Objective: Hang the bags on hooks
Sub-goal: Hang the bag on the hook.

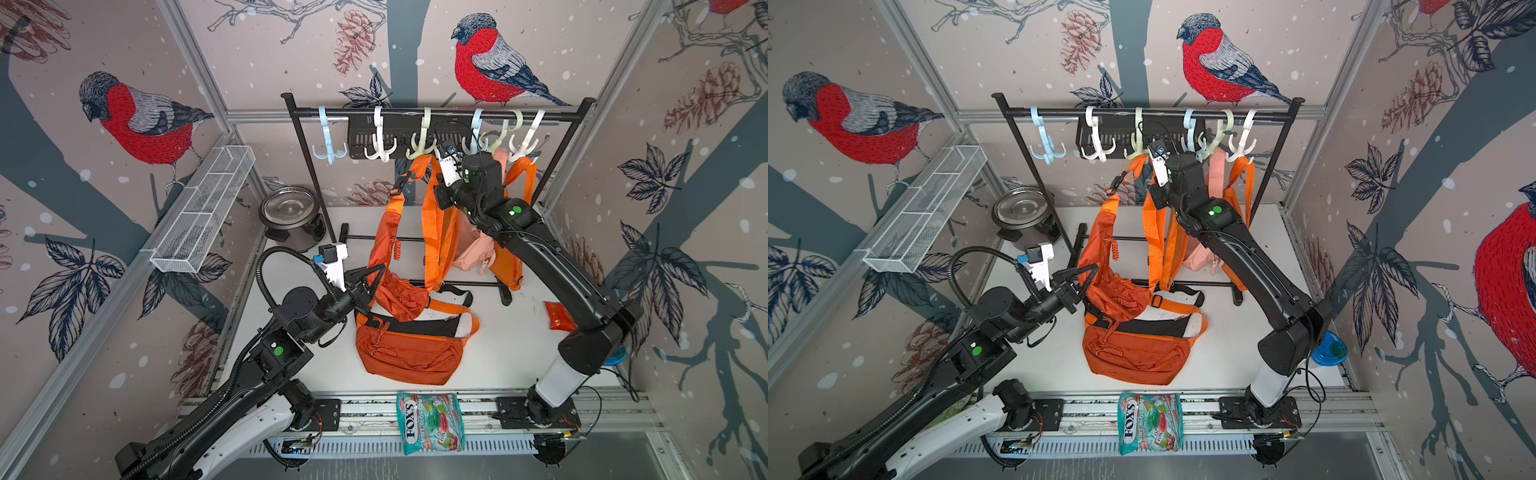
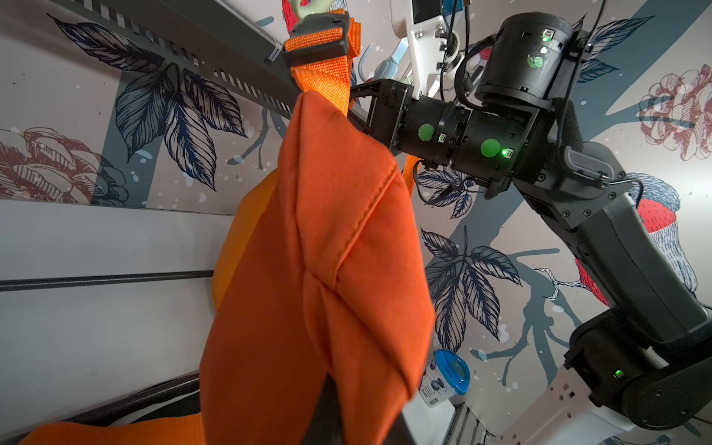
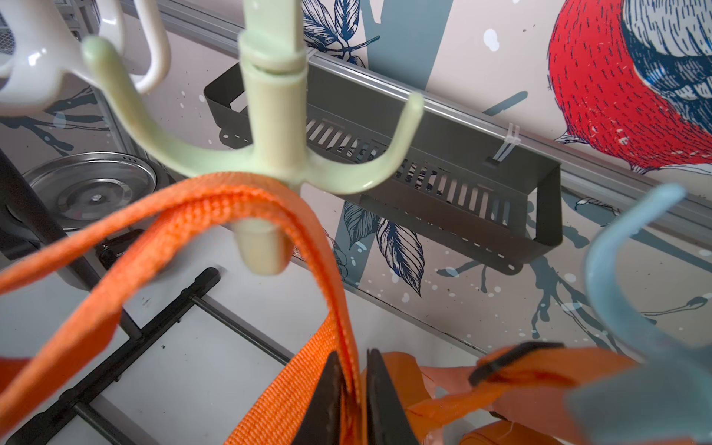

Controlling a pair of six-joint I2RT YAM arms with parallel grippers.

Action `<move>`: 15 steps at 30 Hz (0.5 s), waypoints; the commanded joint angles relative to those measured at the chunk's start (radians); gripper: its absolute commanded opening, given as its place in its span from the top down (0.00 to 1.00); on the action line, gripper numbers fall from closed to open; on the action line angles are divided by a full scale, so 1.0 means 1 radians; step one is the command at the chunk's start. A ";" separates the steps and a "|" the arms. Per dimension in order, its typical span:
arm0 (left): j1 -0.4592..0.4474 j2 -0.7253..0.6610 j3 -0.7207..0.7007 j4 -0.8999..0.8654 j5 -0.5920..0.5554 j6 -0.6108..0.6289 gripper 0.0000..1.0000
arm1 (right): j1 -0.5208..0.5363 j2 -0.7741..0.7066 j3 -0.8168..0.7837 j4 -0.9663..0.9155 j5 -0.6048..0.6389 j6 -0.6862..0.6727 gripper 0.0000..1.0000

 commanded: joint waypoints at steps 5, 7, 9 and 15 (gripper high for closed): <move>0.016 0.047 -0.027 0.084 0.038 -0.034 1.00 | -0.017 -0.063 -0.099 0.062 -0.014 0.026 0.82; 0.020 0.061 -0.033 0.090 0.050 -0.039 0.94 | -0.020 -0.087 -0.132 0.079 -0.016 0.033 0.78; 0.021 0.076 -0.033 0.090 0.055 -0.039 0.81 | -0.020 -0.110 -0.165 0.094 -0.015 0.036 0.71; 0.021 0.089 -0.031 0.082 0.054 -0.032 0.50 | -0.019 -0.186 -0.257 0.132 -0.019 0.056 0.52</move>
